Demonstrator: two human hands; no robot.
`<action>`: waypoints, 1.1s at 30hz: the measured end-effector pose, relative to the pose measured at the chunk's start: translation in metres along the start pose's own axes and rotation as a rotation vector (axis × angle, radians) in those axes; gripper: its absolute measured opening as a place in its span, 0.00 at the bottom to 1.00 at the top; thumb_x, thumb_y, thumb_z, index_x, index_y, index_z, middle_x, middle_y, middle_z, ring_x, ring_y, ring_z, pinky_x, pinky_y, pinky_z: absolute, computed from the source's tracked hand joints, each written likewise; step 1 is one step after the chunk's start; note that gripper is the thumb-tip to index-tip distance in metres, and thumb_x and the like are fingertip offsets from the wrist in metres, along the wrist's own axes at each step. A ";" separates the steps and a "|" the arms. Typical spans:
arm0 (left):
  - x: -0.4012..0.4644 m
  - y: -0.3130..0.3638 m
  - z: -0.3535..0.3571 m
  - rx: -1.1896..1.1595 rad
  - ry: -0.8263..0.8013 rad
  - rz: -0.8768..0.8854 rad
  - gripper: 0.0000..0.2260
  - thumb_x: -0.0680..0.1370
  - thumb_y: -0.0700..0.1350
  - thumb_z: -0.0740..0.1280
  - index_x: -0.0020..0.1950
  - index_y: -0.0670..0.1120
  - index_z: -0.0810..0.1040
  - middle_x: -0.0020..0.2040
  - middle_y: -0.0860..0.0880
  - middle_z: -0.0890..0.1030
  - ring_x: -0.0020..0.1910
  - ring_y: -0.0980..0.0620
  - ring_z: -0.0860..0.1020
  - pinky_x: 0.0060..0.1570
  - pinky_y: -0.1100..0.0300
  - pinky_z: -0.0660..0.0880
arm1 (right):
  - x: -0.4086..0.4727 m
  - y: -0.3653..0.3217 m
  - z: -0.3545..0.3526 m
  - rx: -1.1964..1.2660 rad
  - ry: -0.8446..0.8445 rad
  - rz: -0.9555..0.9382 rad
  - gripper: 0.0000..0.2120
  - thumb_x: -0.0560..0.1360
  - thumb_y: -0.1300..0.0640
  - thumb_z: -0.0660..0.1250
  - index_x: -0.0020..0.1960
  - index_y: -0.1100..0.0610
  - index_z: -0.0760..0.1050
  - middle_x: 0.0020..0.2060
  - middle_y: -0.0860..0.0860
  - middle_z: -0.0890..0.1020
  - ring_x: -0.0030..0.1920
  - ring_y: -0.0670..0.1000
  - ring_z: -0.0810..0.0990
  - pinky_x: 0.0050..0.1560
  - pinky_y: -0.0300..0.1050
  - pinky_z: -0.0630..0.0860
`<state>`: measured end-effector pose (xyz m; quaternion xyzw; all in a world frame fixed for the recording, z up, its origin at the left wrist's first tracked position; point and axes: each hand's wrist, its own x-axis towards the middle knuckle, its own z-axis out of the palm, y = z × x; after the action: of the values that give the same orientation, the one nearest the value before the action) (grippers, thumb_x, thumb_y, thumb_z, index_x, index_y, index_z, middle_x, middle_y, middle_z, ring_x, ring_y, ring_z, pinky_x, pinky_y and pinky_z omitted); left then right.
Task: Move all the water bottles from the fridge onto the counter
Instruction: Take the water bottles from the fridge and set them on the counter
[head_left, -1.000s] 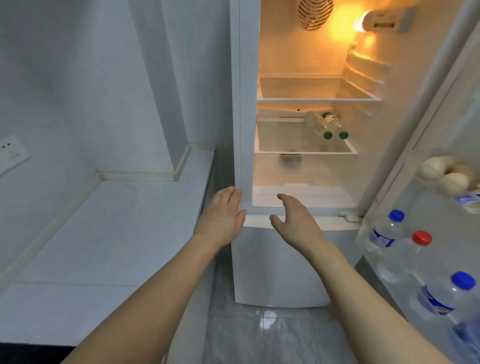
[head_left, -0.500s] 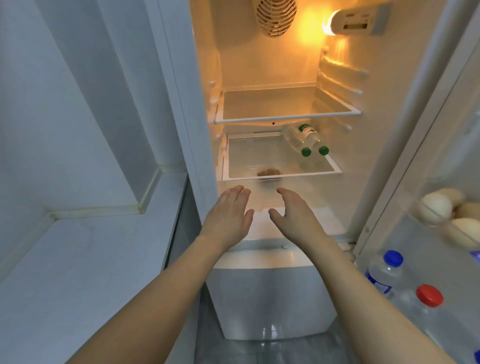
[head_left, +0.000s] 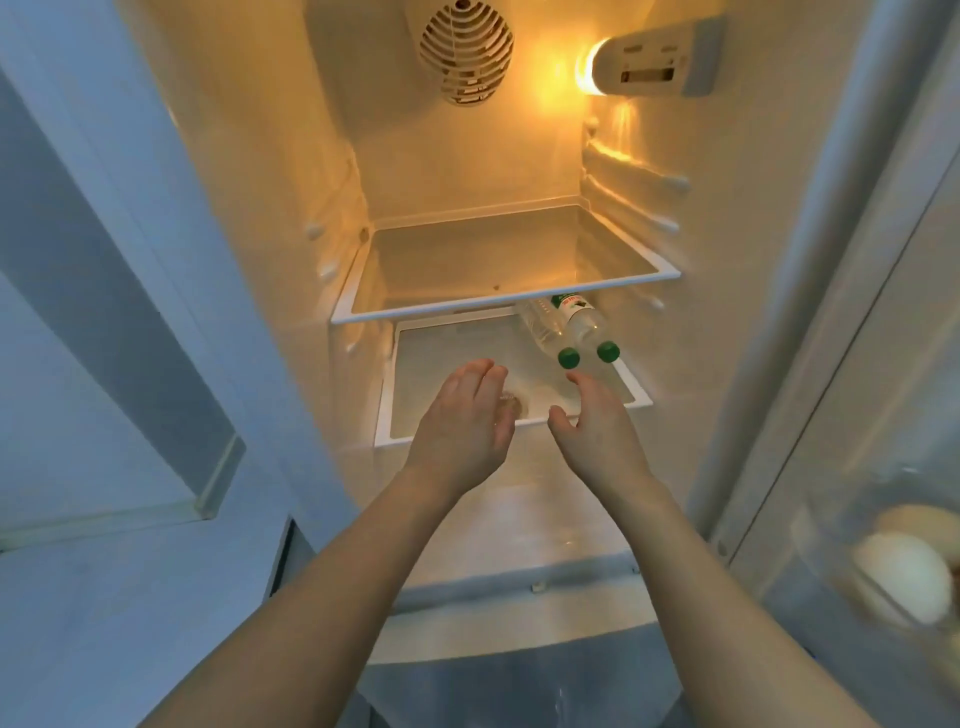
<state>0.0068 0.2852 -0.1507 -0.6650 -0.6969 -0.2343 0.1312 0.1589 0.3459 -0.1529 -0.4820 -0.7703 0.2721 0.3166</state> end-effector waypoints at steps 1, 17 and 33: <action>0.008 0.001 0.002 0.000 -0.002 -0.003 0.19 0.80 0.48 0.63 0.68 0.41 0.71 0.67 0.43 0.73 0.66 0.44 0.71 0.67 0.50 0.68 | 0.007 0.003 -0.002 0.012 0.029 0.011 0.24 0.79 0.56 0.63 0.73 0.58 0.65 0.70 0.54 0.70 0.70 0.53 0.68 0.69 0.48 0.65; 0.109 -0.020 0.083 -0.446 -0.400 -0.474 0.13 0.79 0.54 0.62 0.58 0.49 0.76 0.58 0.49 0.76 0.53 0.49 0.76 0.53 0.56 0.72 | 0.124 0.055 0.006 0.161 0.131 0.384 0.15 0.76 0.59 0.63 0.62 0.59 0.72 0.58 0.56 0.75 0.57 0.58 0.75 0.57 0.52 0.74; 0.160 -0.011 0.163 -0.309 -0.578 -0.513 0.31 0.73 0.74 0.52 0.60 0.51 0.73 0.69 0.46 0.64 0.71 0.41 0.58 0.73 0.47 0.51 | 0.180 0.107 0.039 0.051 0.218 0.411 0.24 0.75 0.52 0.69 0.68 0.59 0.71 0.58 0.56 0.80 0.58 0.55 0.78 0.55 0.46 0.74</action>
<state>0.0037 0.5052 -0.2127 -0.5200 -0.8048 -0.1649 -0.2338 0.1307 0.5479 -0.2150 -0.6470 -0.6101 0.2967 0.3480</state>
